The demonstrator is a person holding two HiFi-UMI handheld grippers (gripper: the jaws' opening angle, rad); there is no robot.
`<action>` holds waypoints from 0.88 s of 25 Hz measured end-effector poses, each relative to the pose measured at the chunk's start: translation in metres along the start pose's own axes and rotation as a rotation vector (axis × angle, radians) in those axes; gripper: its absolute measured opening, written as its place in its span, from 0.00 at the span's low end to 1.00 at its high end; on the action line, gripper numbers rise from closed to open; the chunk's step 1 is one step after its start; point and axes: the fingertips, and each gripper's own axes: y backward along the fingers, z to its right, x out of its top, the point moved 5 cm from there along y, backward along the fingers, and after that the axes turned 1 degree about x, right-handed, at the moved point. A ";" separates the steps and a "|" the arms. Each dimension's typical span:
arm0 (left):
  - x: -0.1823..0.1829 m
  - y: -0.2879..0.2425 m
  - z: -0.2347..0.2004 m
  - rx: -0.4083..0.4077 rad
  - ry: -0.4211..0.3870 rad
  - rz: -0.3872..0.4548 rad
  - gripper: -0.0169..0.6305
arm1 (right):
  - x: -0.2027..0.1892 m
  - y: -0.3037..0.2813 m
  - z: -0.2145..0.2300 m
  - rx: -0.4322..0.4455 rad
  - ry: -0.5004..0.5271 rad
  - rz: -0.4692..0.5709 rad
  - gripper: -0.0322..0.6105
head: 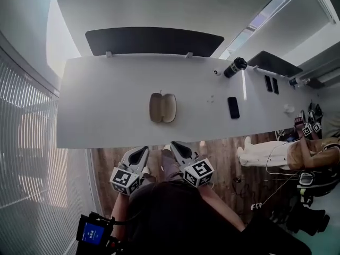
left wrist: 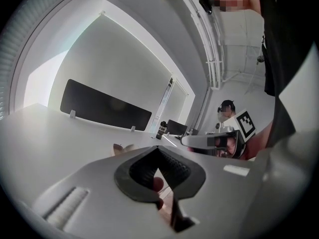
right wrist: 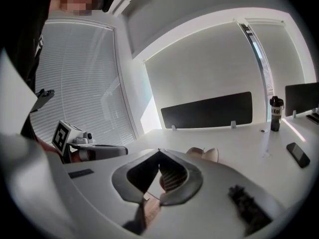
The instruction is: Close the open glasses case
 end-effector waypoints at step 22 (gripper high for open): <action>0.024 -0.067 0.002 0.126 -0.053 -0.076 0.03 | 0.010 0.001 0.085 -0.016 -0.087 0.043 0.06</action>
